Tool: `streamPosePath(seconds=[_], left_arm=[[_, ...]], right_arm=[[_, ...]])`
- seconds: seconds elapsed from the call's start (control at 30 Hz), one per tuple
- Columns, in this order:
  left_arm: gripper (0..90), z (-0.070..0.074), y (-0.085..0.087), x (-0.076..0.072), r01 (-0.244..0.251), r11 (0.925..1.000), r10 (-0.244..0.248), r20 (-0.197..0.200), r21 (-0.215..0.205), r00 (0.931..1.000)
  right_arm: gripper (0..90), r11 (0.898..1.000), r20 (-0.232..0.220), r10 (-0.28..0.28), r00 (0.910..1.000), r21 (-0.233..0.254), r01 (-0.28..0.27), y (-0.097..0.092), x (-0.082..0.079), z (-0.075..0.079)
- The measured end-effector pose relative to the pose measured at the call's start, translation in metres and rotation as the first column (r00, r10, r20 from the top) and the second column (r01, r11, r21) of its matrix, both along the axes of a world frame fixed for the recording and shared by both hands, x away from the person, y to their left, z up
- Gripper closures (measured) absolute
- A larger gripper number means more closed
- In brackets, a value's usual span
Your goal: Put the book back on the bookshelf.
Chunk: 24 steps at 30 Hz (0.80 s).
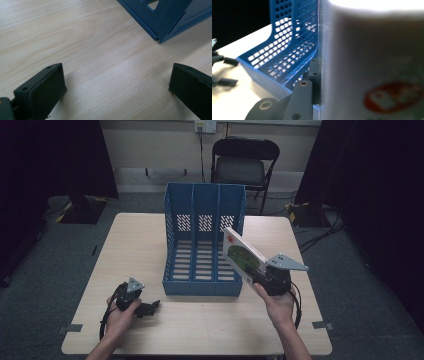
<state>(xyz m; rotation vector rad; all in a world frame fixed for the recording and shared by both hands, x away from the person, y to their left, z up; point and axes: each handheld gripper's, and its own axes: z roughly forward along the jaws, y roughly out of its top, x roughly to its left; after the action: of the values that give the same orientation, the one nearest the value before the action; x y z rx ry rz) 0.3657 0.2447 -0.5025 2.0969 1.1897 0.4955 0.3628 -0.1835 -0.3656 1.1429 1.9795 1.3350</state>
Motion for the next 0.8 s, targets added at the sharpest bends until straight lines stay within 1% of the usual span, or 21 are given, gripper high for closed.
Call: streamPosePath(seconds=[0.03, 0.07, 0.1, 0.2, 0.23, 0.3, 0.4, 0.43, 0.47, 0.53, 0.57, 0.63, 0.7, 0.77, 0.8], left_arm=[[0.0, 0.000, 0.000, 0.000, -0.001, 1.0000, 0.001, 0.000, 0.000, 1.0000], [0.0, 0.000, 0.000, 0.000, 0.000, 1.0000, 0.000, 0.000, -0.001, 1.0000], [0.0, 0.000, 0.000, 0.000, 0.000, 1.0000, 0.000, 0.000, -0.001, 1.0000], [0.0, 0.000, 0.000, 0.000, -0.001, 1.0000, 0.001, 0.000, 0.000, 1.0000], [0.0, 0.000, 0.000, 0.000, -0.001, 1.0000, 0.001, 0.001, 0.000, 1.0000], [0.0, 0.000, 0.000, 0.000, 0.000, 1.0000, 0.000, 0.000, -0.001, 1.0000], [0.0, 0.000, 0.000, 0.000, 0.000, 1.0000, 0.000, 0.001, 0.000, 1.0000], [0.0, 0.000, 0.000, 0.000, 0.000, 1.0000, 0.000, 0.001, -0.001, 1.0000], [0.0, 0.000, 0.000, 0.000, -0.001, 1.0000, 0.001, 0.001, 0.002, 1.0000], [0.0, 0.000, 0.000, 0.000, -0.001, 1.0000, 0.001, 0.002, 0.001, 1.0000], [0.0, 0.000, 0.000, 0.000, 0.000, 1.0000, 0.000, 0.001, 0.001, 1.0000], [0.0, 0.000, 0.000, 0.000, -0.001, 1.0000, 0.001, 0.002, 0.001, 1.0000], [0.0, 0.000, 0.000, 0.000, -0.001, 1.0000, 0.001, 0.001, 0.001, 1.0000], [0.0, 0.000, 0.000, 0.000, -0.001, 1.0000, 0.001, 0.001, 0.001, 1.0000], [0.0, 0.000, 0.000, 0.000, -0.001, 1.0000, 0.001, 0.002, 0.001, 1.0000]], right_arm=[[76.5, 1.000, -0.011, -0.031, 0.9995, -0.002, 0.031, 0.002, 0.004, -0.003], [76.5, 0.999, -0.012, -0.042, 0.9991, -0.004, 0.042, 0.004, 0.006, -0.004], [76.5, 0.999, -0.012, -0.042, 0.9991, -0.004, 0.042, 0.004, 0.006, -0.004], [76.5, 0.997, -0.015, -0.080, 0.9967, -0.002, 0.080, 0.010, 0.012, -0.005], [76.5, 0.995, -0.013, -0.101, 0.9948, -0.011, 0.101, 0.014, 0.015, -0.005], [76.4, 0.994, -0.012, -0.112, 0.9936, -0.018, 0.112, 0.017, 0.017, -0.005], [76.4, 0.987, 0.015, -0.150, 0.9886, -0.049, 0.150, 0.027, 0.020, -0.007], [76.4, 0.986, 0.011, -0.158, 0.9874, -0.044, 0.158, 0.030, 0.021, -0.007], [76.4, 0.988, -0.008, -0.156, 0.9878, -0.017, 0.155, 0.034, 0.024, -0.009], [76.4, 0.986, -0.006, -0.163, 0.9866, -0.022, 0.163, 0.037, 0.026, -0.009], [76.4, 0.982, 0.001, -0.185, 0.9827, -0.035, 0.185, 0.043, 0.028, -0.010], [76.4, 0.981, 0.002, -0.191, 0.9815, -0.039, 0.191, 0.045, 0.030, -0.011], [76.4, 0.975, 0.008, -0.215, 0.9765, -0.048, 0.215, 0.051, 0.036, -0.012], [76.4, 0.975, 0.007, -0.217, 0.9761, -0.049, 0.218, 0.053, 0.038, -0.012], [76.4, 0.972, 0.005, -0.228, 0.9736, -0.052, 0.228, 0.058, 0.041, -0.013]])
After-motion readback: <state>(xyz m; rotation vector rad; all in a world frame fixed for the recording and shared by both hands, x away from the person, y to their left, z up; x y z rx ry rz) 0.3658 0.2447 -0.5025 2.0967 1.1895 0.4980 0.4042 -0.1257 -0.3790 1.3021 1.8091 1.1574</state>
